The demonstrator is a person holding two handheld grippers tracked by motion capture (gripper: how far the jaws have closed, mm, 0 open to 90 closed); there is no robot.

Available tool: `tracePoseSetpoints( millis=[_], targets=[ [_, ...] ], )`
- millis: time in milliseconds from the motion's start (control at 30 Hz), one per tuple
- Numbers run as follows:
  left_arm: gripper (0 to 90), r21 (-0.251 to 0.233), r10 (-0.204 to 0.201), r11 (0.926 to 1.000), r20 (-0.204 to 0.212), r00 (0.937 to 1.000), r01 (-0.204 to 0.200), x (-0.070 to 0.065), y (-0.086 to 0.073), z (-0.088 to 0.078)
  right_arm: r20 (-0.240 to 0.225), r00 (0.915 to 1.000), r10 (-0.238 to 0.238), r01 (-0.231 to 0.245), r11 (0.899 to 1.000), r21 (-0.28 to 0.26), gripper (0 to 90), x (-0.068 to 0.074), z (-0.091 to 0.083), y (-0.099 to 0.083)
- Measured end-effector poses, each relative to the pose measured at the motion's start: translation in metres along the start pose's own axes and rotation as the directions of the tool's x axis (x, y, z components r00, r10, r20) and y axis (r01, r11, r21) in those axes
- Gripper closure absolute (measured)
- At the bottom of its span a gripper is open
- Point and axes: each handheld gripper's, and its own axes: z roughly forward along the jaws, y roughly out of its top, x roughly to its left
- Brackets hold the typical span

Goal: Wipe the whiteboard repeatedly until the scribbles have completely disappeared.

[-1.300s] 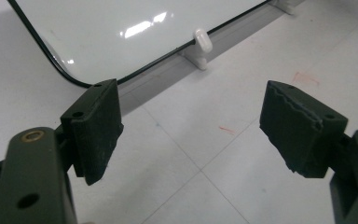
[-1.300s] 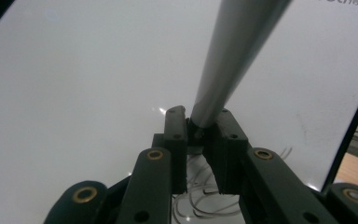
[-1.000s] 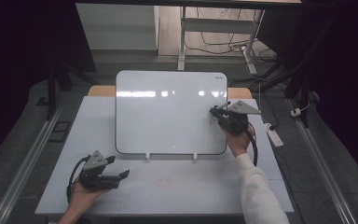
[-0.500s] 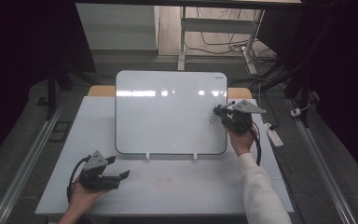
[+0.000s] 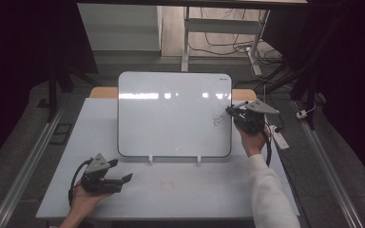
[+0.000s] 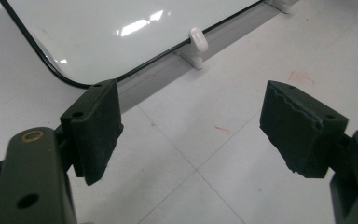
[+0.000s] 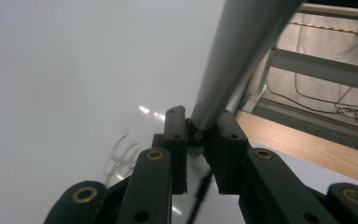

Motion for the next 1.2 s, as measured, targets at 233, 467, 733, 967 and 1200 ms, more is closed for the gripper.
tracePoseSetpoints(
  millis=[233,467,733,967,1200],
  targets=[
    [21.2,0.004,-0.003,1.0,-0.001,1.0,0.003,0.0,0.0,0.001,-0.081,0.9933,-0.083,0.087,0.995,0.044,77.2,0.02,0.004,-0.005],
    [21.3,0.001,-0.002,1.0,-0.001,1.0,0.002,0.001,0.0,0.001,-0.108,0.9937,-0.031,0.035,0.999,0.035,77.2,0.022,0.007,-0.007],
    [21.3,0.0,0.002,1.0,0.002,1.0,-0.002,-0.001,0.001,0.001,-0.121,0.9924,-0.019,0.022,1.0,0.018,77.2,0.028,0.018,0.001],
    [21.3,-0.002,0.004,1.0,0.005,1.0,-0.004,-0.001,0.0,0.0,-0.079,0.9962,-0.037,0.038,0.999,0.014,77.2,0.028,0.018,0.004],
    [21.2,0.001,0.006,1.0,0.004,1.0,-0.006,-0.001,0.001,0.001,-0.096,0.993,-0.068,0.072,0.997,0.032,77.2,0.034,0.014,-0.003]
  ],
)
